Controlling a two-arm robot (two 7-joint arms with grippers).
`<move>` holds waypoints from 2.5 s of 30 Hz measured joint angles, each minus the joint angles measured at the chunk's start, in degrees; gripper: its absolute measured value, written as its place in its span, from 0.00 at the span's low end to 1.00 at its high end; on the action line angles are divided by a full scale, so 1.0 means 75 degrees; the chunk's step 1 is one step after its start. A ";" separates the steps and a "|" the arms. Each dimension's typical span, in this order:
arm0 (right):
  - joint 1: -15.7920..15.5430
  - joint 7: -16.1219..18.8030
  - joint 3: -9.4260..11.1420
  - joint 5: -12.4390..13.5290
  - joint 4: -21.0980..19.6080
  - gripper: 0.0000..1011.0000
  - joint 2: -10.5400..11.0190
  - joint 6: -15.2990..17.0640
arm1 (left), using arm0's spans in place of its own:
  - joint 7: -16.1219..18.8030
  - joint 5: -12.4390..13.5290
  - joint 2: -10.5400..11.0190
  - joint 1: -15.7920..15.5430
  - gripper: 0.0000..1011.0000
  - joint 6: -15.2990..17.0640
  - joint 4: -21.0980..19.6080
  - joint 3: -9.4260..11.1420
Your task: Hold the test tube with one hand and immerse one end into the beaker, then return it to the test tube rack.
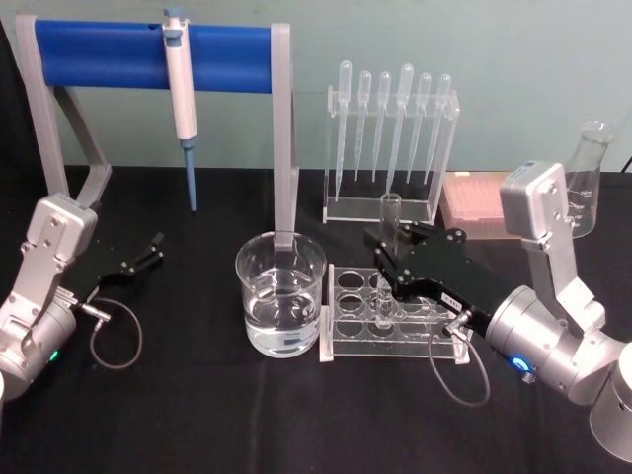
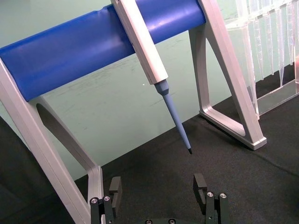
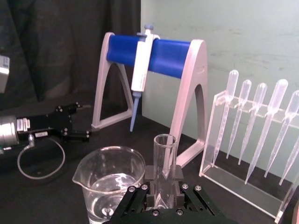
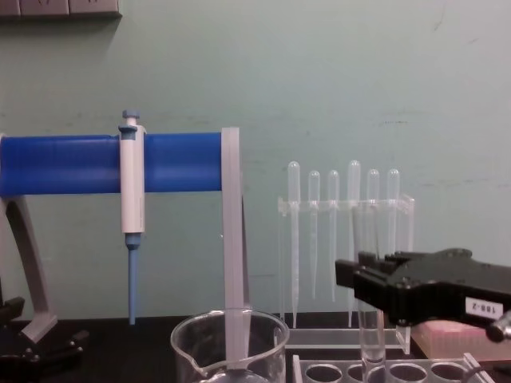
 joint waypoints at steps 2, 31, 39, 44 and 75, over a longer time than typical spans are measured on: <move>0.0030 0.0028 -0.0024 -0.0067 0.0077 0.22 -0.0013 0.0001 | 0.0000 0.0000 0.0000 0.0000 0.99 0.0000 0.0000 0.0000; -0.0671 -0.0082 0.0044 -0.0539 -0.0535 0.72 0.0312 0.0704 | 0.0000 0.0000 0.0000 0.0000 0.99 0.0000 0.0000 0.0000; -0.1653 -0.0703 0.0652 -0.0813 -0.1110 0.94 0.0363 0.0216 | 0.0000 0.0000 0.0001 0.0000 0.99 0.0000 0.0000 0.0000; -0.1673 -0.1314 0.1029 -0.1190 -0.0828 0.99 0.0087 -0.0206 | 0.0000 0.0000 0.0000 0.0000 0.99 0.0000 0.0000 -0.0001; -0.1136 -0.3174 0.1575 -0.2498 0.1197 0.99 -0.0983 -0.0463 | 0.0000 0.0000 0.0000 0.0000 0.99 0.0000 0.0000 0.0000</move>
